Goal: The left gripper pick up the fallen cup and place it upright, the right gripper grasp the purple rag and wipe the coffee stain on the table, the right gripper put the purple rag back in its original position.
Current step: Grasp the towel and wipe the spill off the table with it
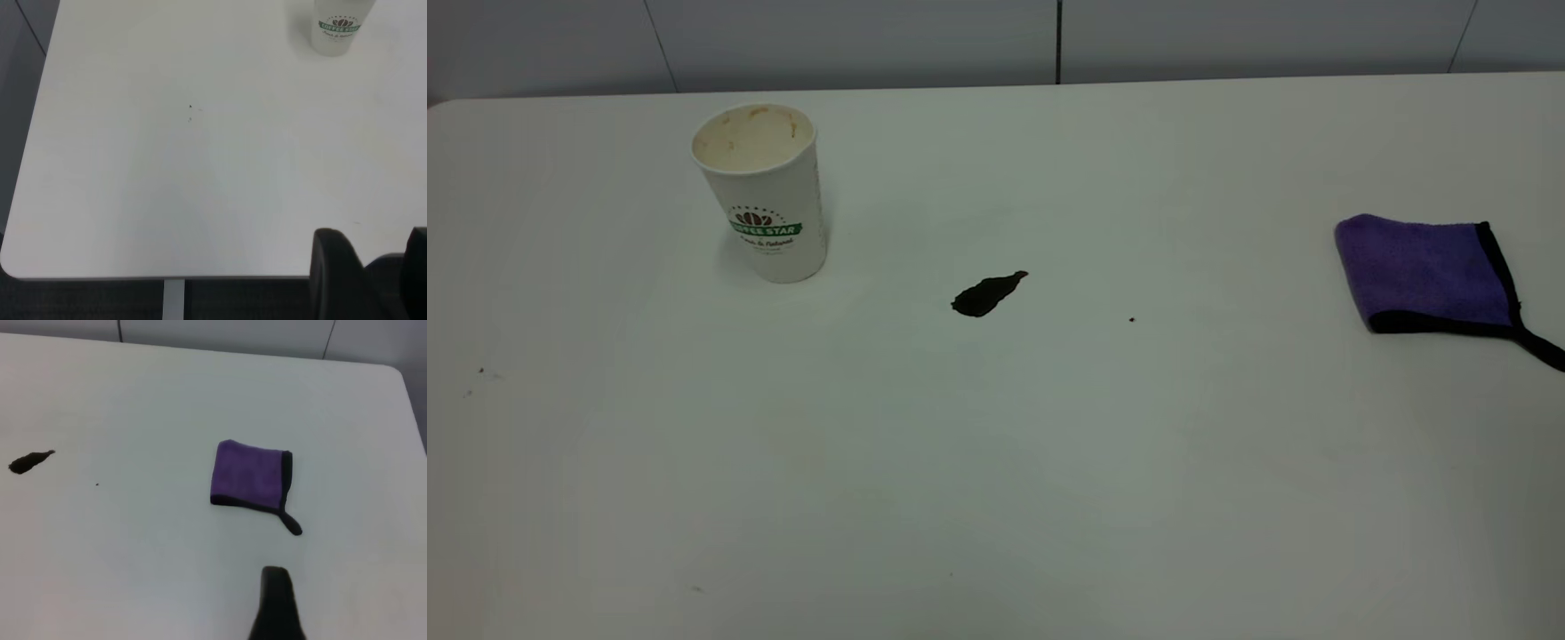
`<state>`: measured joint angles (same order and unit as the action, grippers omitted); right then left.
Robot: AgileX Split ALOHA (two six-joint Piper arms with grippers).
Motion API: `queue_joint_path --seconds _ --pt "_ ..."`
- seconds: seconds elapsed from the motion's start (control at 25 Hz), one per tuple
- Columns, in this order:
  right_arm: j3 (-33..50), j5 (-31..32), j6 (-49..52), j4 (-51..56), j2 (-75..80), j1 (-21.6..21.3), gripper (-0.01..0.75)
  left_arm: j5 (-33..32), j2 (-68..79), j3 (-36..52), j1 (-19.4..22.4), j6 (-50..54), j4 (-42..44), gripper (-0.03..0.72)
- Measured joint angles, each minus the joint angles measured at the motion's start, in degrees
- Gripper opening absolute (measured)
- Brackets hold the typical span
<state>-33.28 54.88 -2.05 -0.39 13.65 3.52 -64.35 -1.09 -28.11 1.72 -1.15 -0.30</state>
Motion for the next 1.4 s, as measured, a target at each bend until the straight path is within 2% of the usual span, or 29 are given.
queue_joint_path --seconds 0.2,0.44,0.64,1.0,1.2,1.4 --pt "-5.87 -10.95 0.05 -0.30 25.58 0.00 0.719 0.02 0.00 0.00 0.00 -0.07 -0.05 0.275" --pt "-11.26 -22.80 -0.39 -1.25 54.20 0.00 0.730 0.02 0.00 0.00 0.00 -0.07 -0.10 0.275" --pt "-18.28 -28.26 -0.86 -1.58 76.37 0.00 0.730 0.07 0.00 0.00 0.00 -0.07 -0.10 0.275" --pt "-38.56 -30.09 -3.32 -1.97 109.47 0.00 0.730 0.07 0.00 0.00 0.00 -0.19 -0.10 0.275" --pt "-49.16 -27.31 -5.09 -2.09 120.17 0.00 0.730 0.07 0.00 0.00 0.00 -0.19 -0.10 0.275" --pt "-55.22 -25.40 -5.59 -2.46 125.67 -0.12 0.721 0.09 0.00 0.00 0.00 -0.19 -0.10 0.275"
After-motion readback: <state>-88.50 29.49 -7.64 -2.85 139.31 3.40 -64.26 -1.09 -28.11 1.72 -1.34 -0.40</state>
